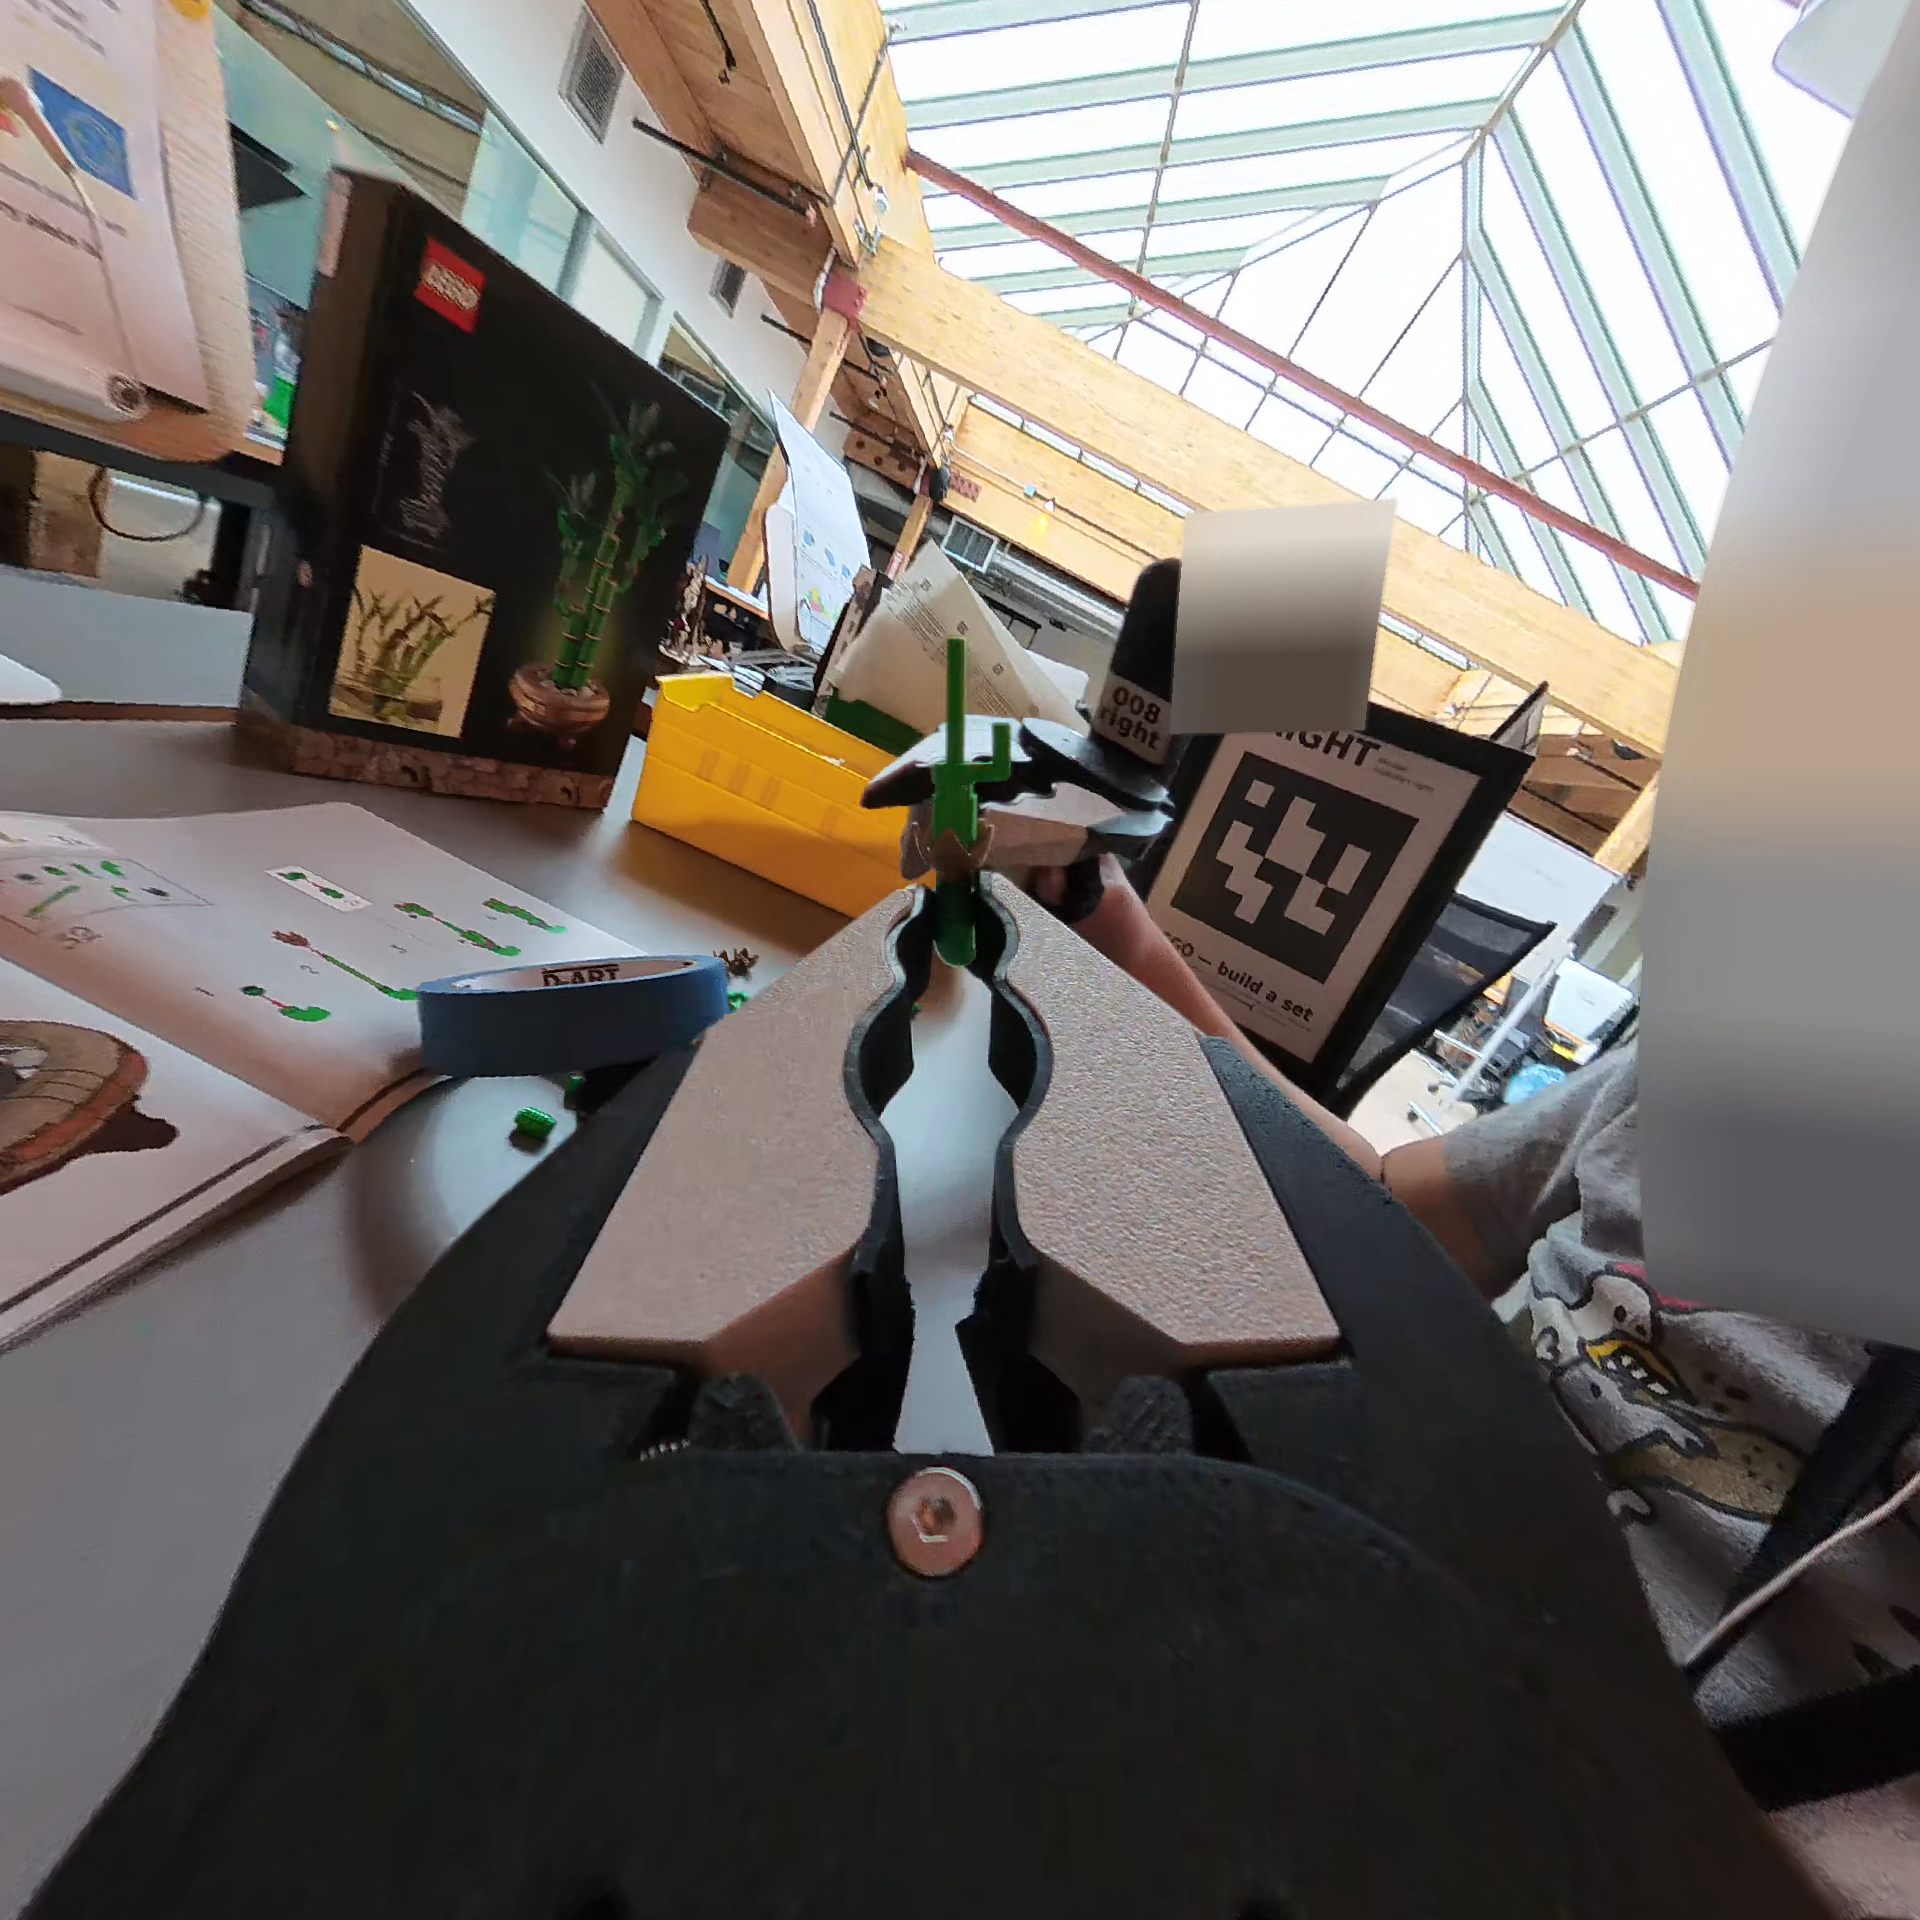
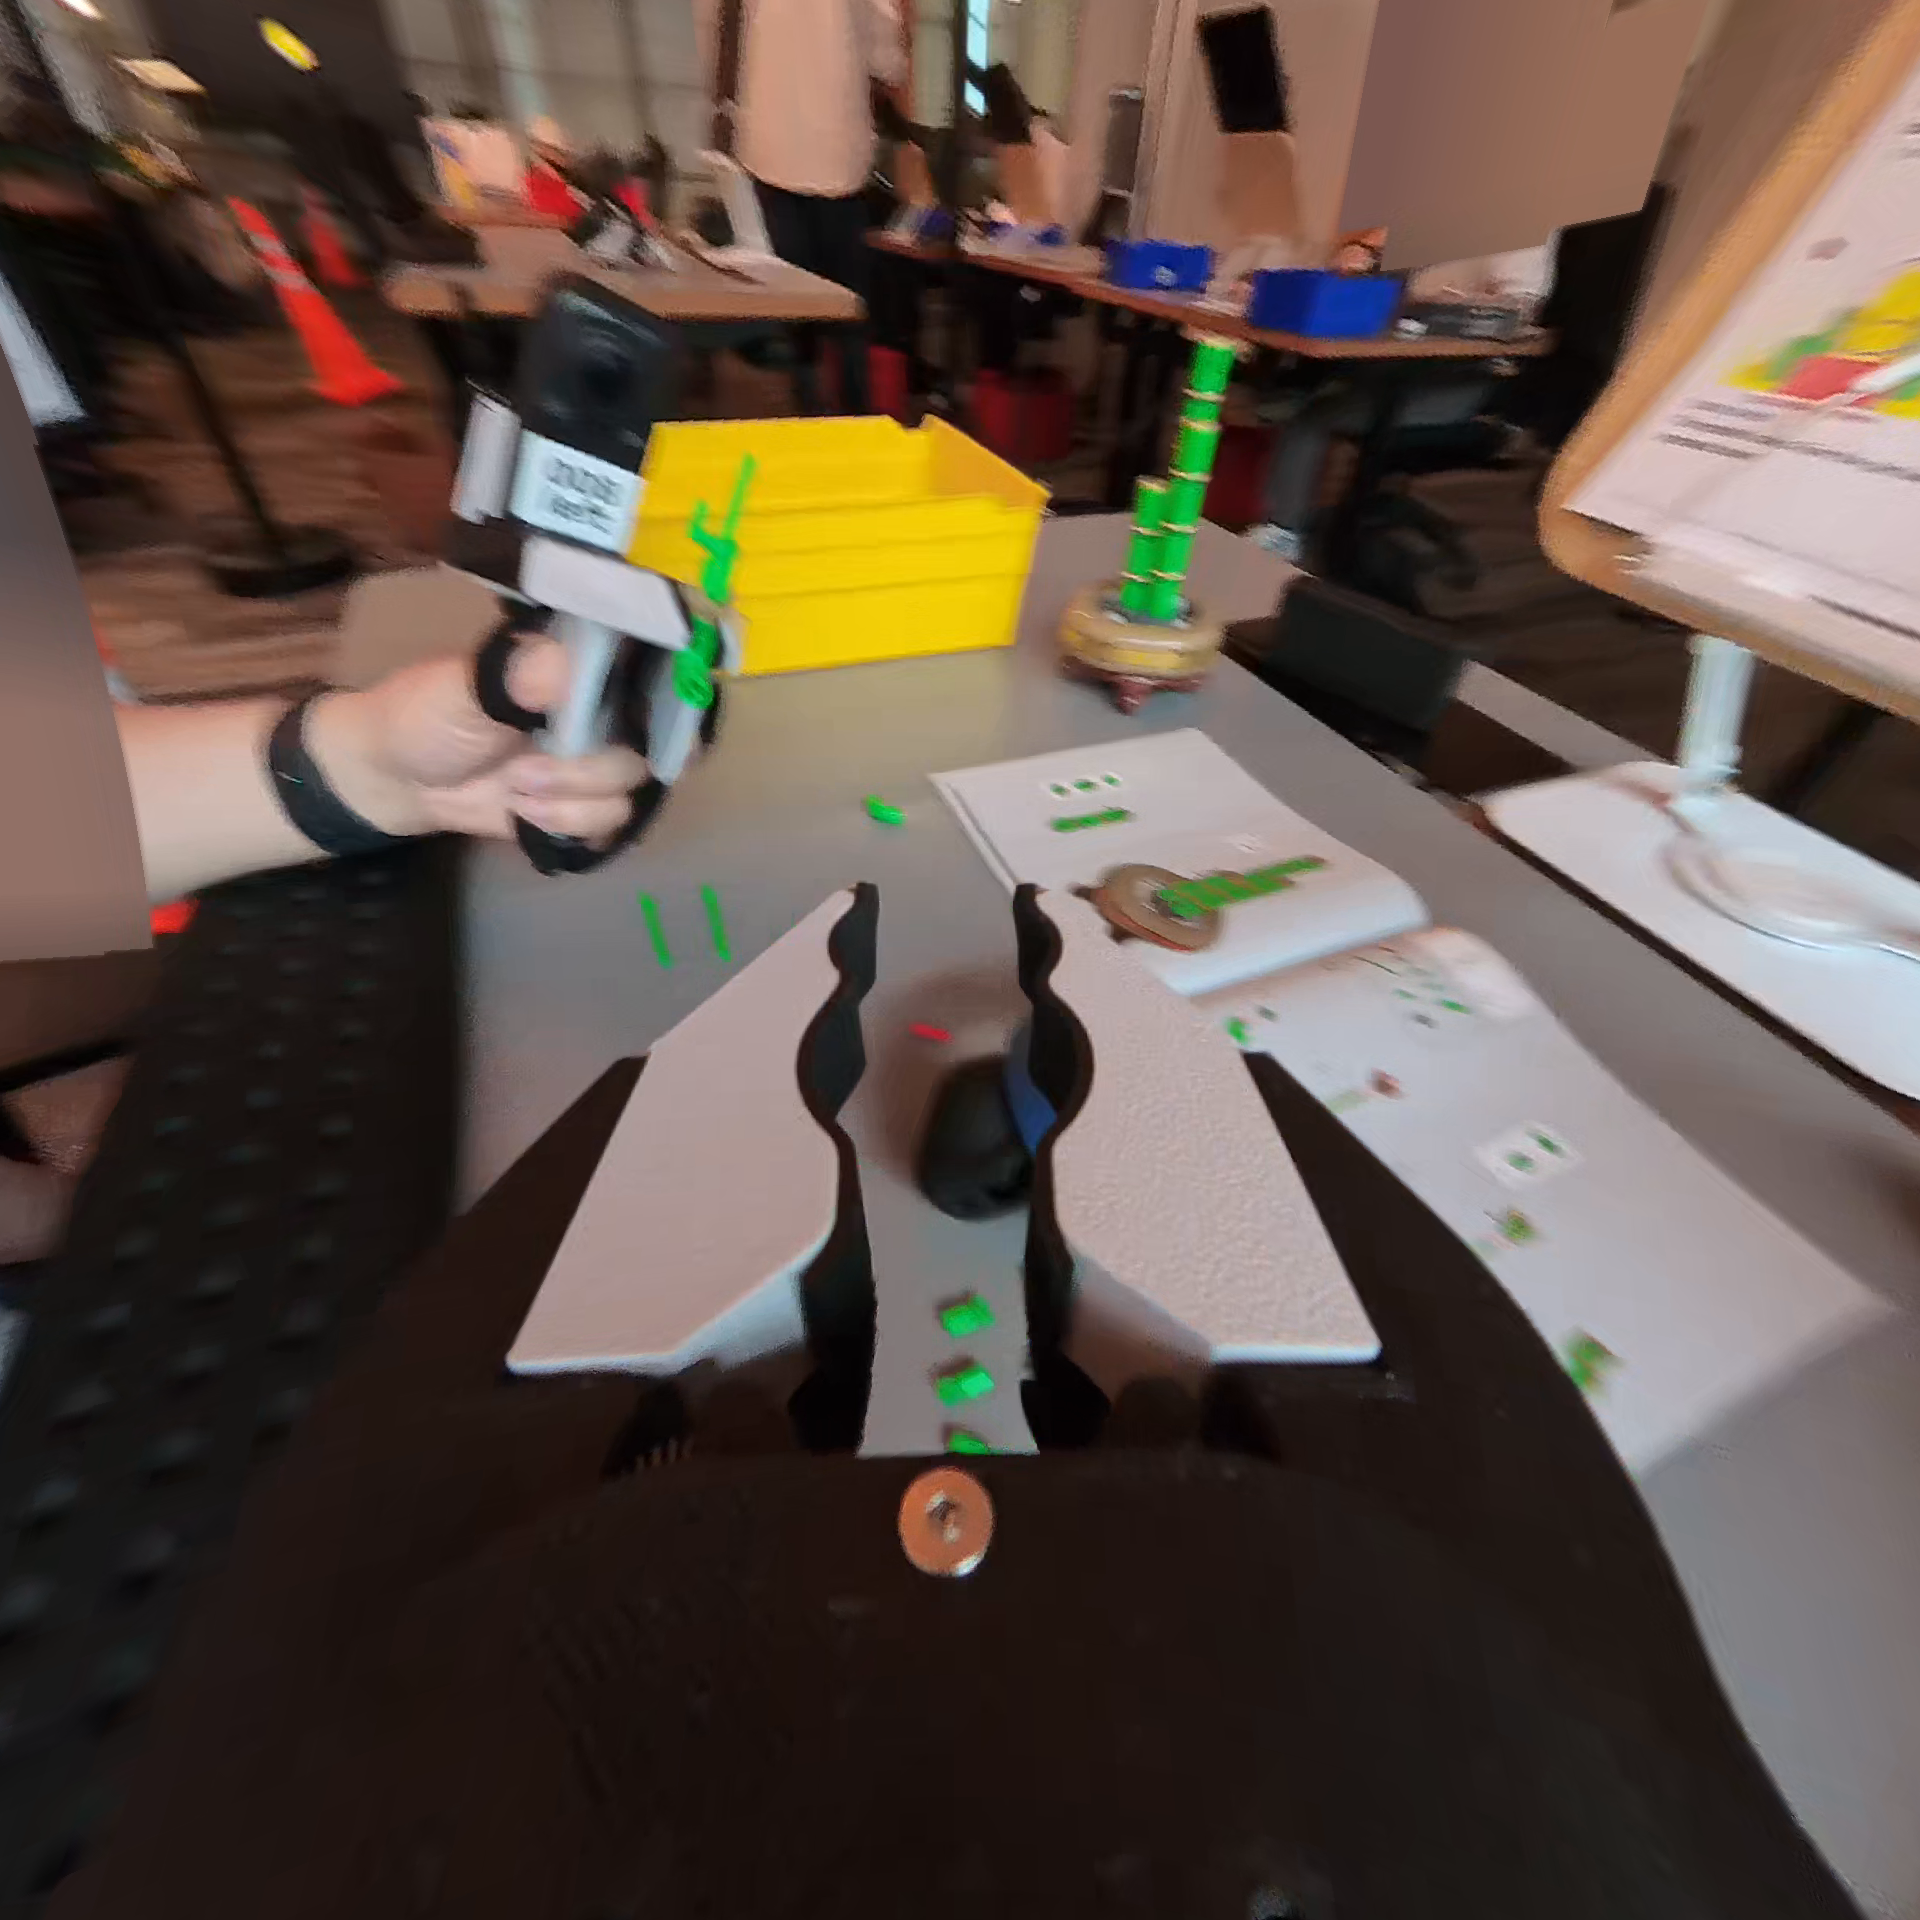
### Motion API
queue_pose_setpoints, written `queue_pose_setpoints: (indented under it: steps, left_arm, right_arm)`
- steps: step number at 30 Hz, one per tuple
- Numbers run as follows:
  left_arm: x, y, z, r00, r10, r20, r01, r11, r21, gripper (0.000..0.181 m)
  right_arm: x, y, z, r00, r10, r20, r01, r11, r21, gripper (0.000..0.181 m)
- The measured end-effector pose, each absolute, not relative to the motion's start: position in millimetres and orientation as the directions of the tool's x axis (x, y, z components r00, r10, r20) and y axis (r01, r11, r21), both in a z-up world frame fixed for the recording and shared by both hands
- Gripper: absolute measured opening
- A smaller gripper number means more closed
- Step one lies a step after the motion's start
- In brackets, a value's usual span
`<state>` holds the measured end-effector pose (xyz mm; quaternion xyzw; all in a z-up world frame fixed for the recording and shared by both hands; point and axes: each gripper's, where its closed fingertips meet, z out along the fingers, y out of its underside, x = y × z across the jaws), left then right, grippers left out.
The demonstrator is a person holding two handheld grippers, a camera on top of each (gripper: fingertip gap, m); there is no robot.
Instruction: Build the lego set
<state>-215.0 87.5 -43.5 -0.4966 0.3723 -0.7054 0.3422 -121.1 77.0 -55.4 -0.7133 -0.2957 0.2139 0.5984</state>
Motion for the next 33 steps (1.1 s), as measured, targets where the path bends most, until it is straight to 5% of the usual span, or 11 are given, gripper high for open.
queue_pose_setpoints:
  steps: [9, 17, 33]
  left_arm:
    - [-226, 101, -37, -0.242, -0.857, 0.456, 0.174, -0.5, -0.848, 0.005]
    - [-221, 90, -37, -0.279, -0.845, 0.457, 0.143, -0.507, -0.85, 0.005]
    - [-214, 84, -47, -0.295, -0.827, 0.478, 0.083, -0.52, -0.85, 0.004]
  right_arm:
    - [-26, 37, -67, 0.834, 0.484, 0.266, 0.436, -0.283, -0.854, 0.027]
    - [72, -33, -116, 0.953, 0.221, 0.206, 0.298, -0.57, -0.766, 0.019]
    - [71, -44, -186, 0.901, 0.393, 0.185, 0.415, -0.651, -0.635, 0.02]
